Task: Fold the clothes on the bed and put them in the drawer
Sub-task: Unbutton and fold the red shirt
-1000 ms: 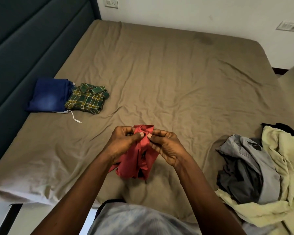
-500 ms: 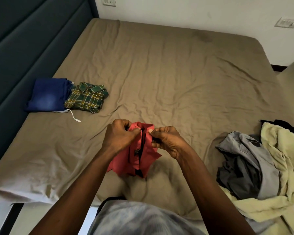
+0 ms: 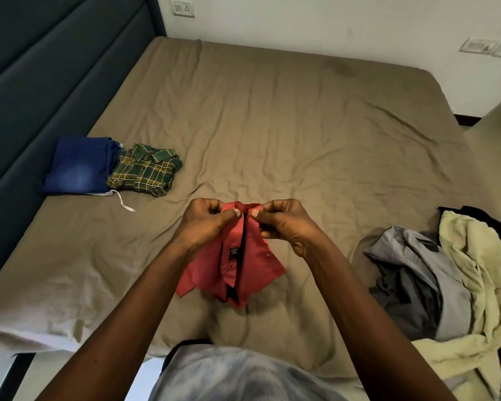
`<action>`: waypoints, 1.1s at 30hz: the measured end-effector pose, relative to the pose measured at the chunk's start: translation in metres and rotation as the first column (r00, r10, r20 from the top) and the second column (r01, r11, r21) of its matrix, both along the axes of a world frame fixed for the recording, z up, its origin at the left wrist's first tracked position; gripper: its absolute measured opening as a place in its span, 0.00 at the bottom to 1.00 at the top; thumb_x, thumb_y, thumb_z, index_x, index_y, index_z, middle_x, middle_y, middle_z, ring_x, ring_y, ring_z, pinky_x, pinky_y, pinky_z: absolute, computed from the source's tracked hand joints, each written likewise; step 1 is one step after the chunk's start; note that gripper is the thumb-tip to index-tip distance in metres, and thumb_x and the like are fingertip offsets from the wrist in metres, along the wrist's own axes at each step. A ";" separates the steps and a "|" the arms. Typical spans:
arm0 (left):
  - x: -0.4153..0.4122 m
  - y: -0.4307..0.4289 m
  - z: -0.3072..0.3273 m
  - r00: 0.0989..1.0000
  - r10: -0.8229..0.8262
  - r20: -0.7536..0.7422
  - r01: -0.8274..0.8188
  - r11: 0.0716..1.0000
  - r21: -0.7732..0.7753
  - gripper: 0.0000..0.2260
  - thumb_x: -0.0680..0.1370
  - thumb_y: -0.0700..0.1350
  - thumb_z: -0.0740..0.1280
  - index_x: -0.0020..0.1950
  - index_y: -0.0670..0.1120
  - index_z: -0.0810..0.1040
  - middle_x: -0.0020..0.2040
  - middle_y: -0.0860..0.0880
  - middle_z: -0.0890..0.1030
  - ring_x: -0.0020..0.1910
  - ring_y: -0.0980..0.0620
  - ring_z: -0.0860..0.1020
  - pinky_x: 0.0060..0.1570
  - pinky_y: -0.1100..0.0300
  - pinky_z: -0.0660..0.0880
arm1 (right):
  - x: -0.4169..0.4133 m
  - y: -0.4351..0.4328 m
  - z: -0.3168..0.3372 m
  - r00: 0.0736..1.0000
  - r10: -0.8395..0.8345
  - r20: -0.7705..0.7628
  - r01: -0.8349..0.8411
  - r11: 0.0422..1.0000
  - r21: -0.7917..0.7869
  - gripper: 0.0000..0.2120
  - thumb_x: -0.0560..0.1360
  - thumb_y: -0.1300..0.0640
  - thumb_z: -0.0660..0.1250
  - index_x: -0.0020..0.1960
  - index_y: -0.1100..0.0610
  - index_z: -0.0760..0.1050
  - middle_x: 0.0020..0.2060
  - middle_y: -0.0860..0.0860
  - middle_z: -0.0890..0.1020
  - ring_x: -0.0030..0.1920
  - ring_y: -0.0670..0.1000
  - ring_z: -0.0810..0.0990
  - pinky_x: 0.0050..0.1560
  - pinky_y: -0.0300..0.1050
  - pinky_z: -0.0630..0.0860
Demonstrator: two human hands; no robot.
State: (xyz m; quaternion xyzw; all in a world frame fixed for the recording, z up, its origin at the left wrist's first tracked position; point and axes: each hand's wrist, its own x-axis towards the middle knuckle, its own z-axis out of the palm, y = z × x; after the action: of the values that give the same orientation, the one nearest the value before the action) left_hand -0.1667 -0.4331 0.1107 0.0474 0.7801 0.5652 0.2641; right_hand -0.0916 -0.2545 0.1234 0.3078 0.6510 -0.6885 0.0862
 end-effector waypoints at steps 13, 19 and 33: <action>0.026 0.003 0.001 0.962 -0.018 -0.272 -0.017 0.992 -0.126 0.09 0.75 0.48 0.74 0.36 0.48 0.82 0.32 0.49 0.81 0.29 0.58 0.74 0.32 0.57 0.71 | 0.011 -0.025 -0.015 0.996 -0.087 -0.009 0.087 0.996 0.004 0.06 0.75 0.65 0.75 0.42 0.65 0.80 0.32 0.55 0.82 0.30 0.50 0.83 0.40 0.47 0.83; 0.025 -0.001 0.004 0.952 -0.058 -0.299 0.014 0.989 -0.148 0.07 0.75 0.48 0.74 0.39 0.49 0.84 0.34 0.50 0.83 0.35 0.50 0.81 0.35 0.52 0.76 | 0.018 -0.031 -0.015 0.982 -0.166 -0.089 0.151 0.976 -0.160 0.04 0.76 0.69 0.72 0.44 0.65 0.78 0.31 0.55 0.81 0.28 0.46 0.80 0.33 0.38 0.80; 0.027 -0.006 0.007 0.719 -0.281 -0.636 -0.019 0.906 -0.422 0.09 0.74 0.50 0.74 0.39 0.47 0.78 0.32 0.53 0.77 0.31 0.51 0.75 0.33 0.56 0.67 | 0.028 -0.038 -0.014 0.962 -0.274 -0.011 0.246 0.883 -0.401 0.05 0.76 0.68 0.72 0.41 0.65 0.81 0.36 0.56 0.84 0.38 0.49 0.85 0.44 0.43 0.85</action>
State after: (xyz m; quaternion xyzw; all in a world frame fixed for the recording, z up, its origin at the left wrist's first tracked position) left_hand -0.1397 -0.4391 0.1178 0.2536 0.9144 0.3155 0.0024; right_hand -0.0637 -0.2928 0.1098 0.3453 0.4538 -0.8209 0.0315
